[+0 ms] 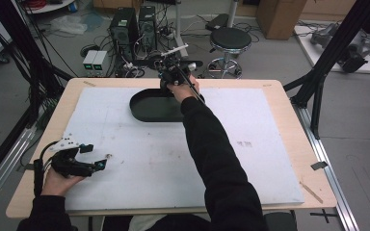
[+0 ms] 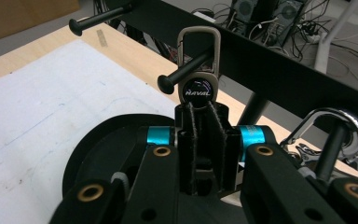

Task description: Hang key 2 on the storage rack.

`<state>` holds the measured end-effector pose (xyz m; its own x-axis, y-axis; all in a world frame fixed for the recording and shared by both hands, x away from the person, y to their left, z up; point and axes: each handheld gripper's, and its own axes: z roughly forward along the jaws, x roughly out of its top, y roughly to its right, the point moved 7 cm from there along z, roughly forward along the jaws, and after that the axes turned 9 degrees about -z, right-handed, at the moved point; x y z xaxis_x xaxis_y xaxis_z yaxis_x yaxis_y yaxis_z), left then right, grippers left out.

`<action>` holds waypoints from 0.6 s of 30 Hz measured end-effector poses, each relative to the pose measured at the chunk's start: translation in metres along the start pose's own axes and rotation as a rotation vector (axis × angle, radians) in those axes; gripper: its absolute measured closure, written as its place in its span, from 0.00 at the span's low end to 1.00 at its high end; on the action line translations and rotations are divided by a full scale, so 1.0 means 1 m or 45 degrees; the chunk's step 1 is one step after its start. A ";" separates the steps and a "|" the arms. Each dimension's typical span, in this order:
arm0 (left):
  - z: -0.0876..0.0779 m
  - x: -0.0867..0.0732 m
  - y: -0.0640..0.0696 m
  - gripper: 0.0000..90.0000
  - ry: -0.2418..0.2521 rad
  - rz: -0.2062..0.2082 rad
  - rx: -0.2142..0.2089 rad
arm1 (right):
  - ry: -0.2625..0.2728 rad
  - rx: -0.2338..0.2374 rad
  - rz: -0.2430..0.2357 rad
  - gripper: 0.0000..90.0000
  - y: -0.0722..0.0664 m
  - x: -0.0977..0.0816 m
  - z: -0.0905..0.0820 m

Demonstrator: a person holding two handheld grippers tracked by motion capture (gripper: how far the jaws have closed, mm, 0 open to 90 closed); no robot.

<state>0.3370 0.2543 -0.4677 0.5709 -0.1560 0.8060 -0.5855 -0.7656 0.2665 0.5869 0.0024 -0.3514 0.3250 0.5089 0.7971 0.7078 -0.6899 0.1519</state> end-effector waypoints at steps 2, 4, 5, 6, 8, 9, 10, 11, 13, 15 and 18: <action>0.000 0.000 0.000 0.13 0.002 -0.002 0.002 | -0.003 0.009 0.002 0.86 -0.001 0.000 0.000; -0.001 0.000 0.000 0.13 0.006 -0.006 0.002 | 0.017 0.026 0.025 0.78 -0.004 0.000 -0.004; -0.001 0.000 0.000 0.13 0.005 -0.002 0.005 | 0.032 0.043 0.037 0.75 -0.006 0.000 -0.007; -0.001 0.000 0.000 0.13 0.002 0.001 0.002 | 0.044 0.060 0.039 0.71 -0.008 -0.001 -0.011; -0.001 -0.001 0.001 0.13 0.001 -0.003 0.006 | 0.041 0.071 0.043 0.67 -0.009 -0.002 -0.013; -0.001 -0.001 0.001 0.13 -0.002 0.000 0.008 | 0.019 0.103 0.049 0.58 -0.013 -0.003 -0.016; 0.000 -0.001 0.002 0.13 -0.002 0.004 0.007 | 0.019 0.103 0.049 0.58 -0.013 -0.003 -0.016; 0.000 -0.001 0.001 0.13 -0.005 0.004 0.006 | 0.019 0.107 0.039 0.54 -0.014 -0.003 -0.018; 0.000 -0.001 0.001 0.13 -0.005 0.006 0.005 | 0.045 0.137 0.029 0.47 -0.017 0.000 -0.024; 0.000 -0.001 0.001 0.13 -0.003 0.002 0.006 | 0.053 0.142 0.008 0.40 -0.020 0.001 -0.029; 0.000 -0.001 0.001 0.13 -0.007 0.005 0.006 | 0.024 0.121 -0.018 0.30 -0.020 -0.002 -0.032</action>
<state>0.3356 0.2534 -0.4683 0.5722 -0.1623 0.8039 -0.5850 -0.7678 0.2613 0.5521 -0.0017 -0.3367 0.3036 0.5078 0.8062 0.7688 -0.6304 0.1076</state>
